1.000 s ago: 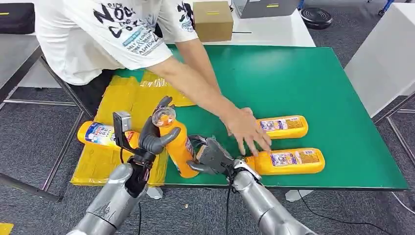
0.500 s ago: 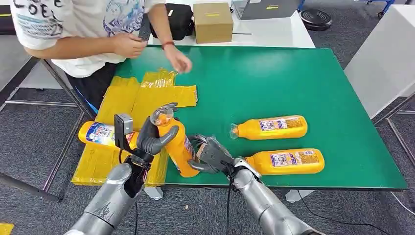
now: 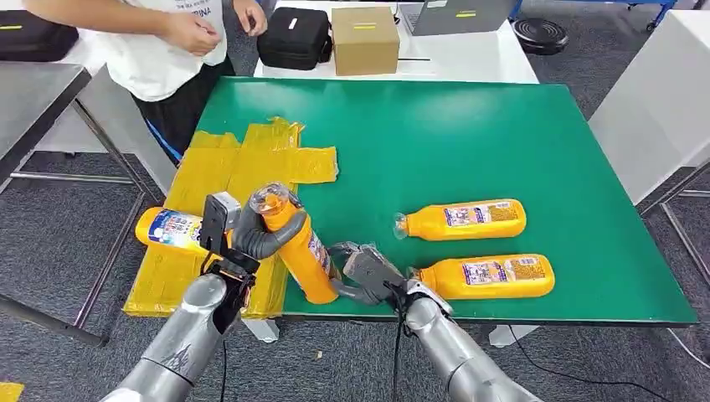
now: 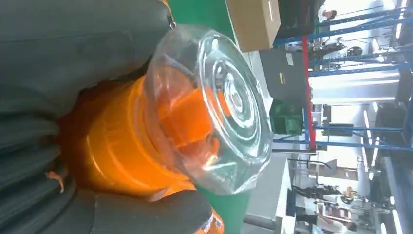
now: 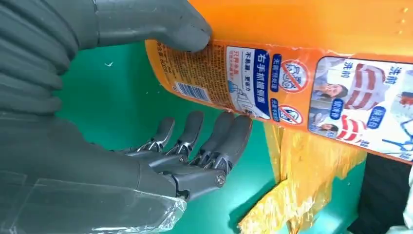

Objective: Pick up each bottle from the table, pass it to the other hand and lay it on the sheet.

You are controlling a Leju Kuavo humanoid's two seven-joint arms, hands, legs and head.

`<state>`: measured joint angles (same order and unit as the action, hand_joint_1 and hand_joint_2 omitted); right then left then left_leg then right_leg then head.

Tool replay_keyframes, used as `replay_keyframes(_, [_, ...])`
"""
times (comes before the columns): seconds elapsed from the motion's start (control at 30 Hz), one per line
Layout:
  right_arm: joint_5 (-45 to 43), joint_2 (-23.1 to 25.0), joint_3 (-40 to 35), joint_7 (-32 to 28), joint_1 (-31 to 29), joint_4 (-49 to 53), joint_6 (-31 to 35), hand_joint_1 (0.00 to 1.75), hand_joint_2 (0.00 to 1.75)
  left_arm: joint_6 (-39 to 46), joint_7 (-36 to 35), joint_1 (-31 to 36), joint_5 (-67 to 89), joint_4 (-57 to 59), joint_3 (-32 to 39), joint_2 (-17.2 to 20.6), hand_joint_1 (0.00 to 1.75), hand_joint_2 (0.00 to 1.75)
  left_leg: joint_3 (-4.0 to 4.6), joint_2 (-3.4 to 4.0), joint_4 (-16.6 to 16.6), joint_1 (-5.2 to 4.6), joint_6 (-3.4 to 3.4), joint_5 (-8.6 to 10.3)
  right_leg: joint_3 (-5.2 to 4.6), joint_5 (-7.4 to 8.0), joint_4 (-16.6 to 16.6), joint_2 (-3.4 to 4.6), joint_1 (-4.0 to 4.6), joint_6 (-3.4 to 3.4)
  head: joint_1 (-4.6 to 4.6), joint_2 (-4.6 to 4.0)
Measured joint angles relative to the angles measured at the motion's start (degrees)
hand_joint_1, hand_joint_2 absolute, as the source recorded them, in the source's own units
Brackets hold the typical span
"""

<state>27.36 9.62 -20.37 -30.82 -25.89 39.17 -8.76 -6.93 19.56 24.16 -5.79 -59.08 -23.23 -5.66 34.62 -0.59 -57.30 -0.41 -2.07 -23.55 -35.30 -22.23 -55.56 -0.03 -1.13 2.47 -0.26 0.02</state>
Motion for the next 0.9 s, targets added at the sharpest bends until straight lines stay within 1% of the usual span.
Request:
replay_keyframes(0.07, [-0.50,0.02,0.31,-0.09,0.18,0.04,0.28,1.75,1.75,0.20,-0.15,-0.07,0.46,-0.11,0.09,0.00,1.75,1.75,-0.02,0.00,0.00,0.00,0.00,0.00,0.02,0.00,0.00,0.00,0.00,0.00,0.00,0.00])
replay_keyframes(0.1, [-0.74,0.04,0.44,-0.13,0.27,0.18,0.42,1.31,1.75,0.26,-0.20,-0.14,0.55,-0.22,0.13,0.00,1.75,1.75,-0.02,0.00,0.00,0.00,0.00,0.00,0.02,0.00,0.00,0.00,0.00,0.00,0.00,0.00])
replay_keyframes(0.13, [-0.83,0.04,0.50,-0.20,0.28,0.20,0.50,0.00,1.75,0.26,-0.20,-0.15,0.57,-0.24,0.15,0.00,1.75,1.75,-0.02,0.00,0.00,0.00,0.00,0.01,0.03,0.00,0.00,0.00,-0.01,0.00,0.00,0.00])
replay_keyframes(0.17, [-0.94,0.04,0.59,-0.22,0.28,0.24,0.61,0.00,1.75,0.33,-0.22,-0.16,0.63,-0.24,0.17,0.00,1.75,1.75,-0.02,0.00,0.00,0.00,0.00,0.01,0.03,0.00,0.00,0.00,-0.01,0.00,0.00,0.00])
replay_keyframes(0.2, [-1.27,0.04,0.70,-0.42,0.37,0.35,0.90,0.00,0.00,0.41,-0.22,-0.20,0.91,-0.28,0.26,0.00,1.75,1.75,-0.02,0.00,0.00,0.00,0.00,0.01,0.03,0.00,0.00,0.00,0.00,0.00,-0.02,0.00])
replay_keyframes(0.47, [-5.88,1.01,3.70,-1.92,1.47,4.13,4.92,0.00,0.00,-2.04,-1.33,-1.74,-1.97,-1.77,2.49,0.04,1.75,1.75,-0.03,0.00,0.00,0.00,0.01,0.01,0.02,0.00,0.00,0.00,0.00,0.00,-0.02,0.00])
replay_keyframes(0.67, [-8.85,1.53,5.72,-1.97,1.58,5.22,5.81,0.00,0.00,-4.35,-2.25,-3.36,-6.45,-3.19,3.76,0.04,1.75,1.75,0.02,0.00,-0.01,0.00,0.01,0.01,-0.02,0.00,0.00,0.00,-0.01,0.00,0.00,0.00])
replay_keyframes(0.9, [-10.10,1.53,6.38,-2.10,1.57,5.22,6.27,0.00,0.00,-4.74,-2.01,-4.71,-10.51,-6.01,4.33,0.04,1.75,1.75,0.18,0.01,-0.02,-0.01,0.01,0.01,-0.20,0.00,0.00,0.01,0.00,0.00,-0.02,0.00])
